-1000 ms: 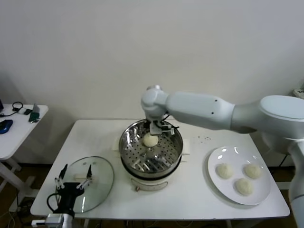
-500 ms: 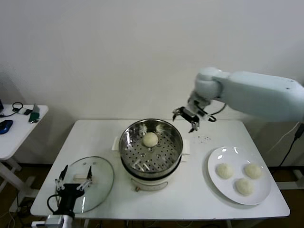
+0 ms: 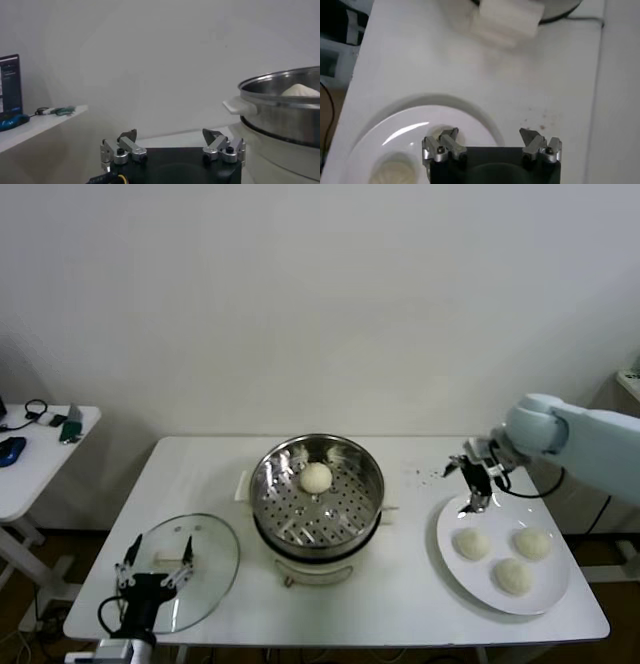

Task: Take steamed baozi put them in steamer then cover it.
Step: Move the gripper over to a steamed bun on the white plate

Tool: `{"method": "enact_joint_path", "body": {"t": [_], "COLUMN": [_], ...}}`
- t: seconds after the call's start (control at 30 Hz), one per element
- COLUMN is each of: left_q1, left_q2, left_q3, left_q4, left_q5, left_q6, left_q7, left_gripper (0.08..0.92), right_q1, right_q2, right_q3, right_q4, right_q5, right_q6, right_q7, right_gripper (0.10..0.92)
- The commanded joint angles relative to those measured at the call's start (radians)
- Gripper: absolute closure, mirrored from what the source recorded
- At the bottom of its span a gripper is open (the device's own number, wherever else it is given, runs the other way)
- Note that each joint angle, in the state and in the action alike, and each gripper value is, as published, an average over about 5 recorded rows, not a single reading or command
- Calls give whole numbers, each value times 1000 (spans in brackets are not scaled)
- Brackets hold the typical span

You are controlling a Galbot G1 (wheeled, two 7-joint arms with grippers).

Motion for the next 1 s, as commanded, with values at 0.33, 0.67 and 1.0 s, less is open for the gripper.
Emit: {"method": "enact_joint_path", "body": {"t": [0.33,0.67,1.0], "left_q1": [5,13,15], "left_q2": [-5,-5,-5], "left_q3": [0,-1,-2], "left_q4": [7,12,15], "left_q5": [7,7,7], "left_q6": [4,0,-1], "left_q7": [0,0,0], "left_gripper": [177,177,177], "right_q1": [-275,-304,-315], "right_q2": [-22,9,22], "right_q3": [152,187,188], "right_q4": [-98,-155,-158], "right_q5": [-54,-77,-85], "right_q6": [-79,-76,-76], "right_q7": [22,25,20], "right_gripper": [203,203,203]}}
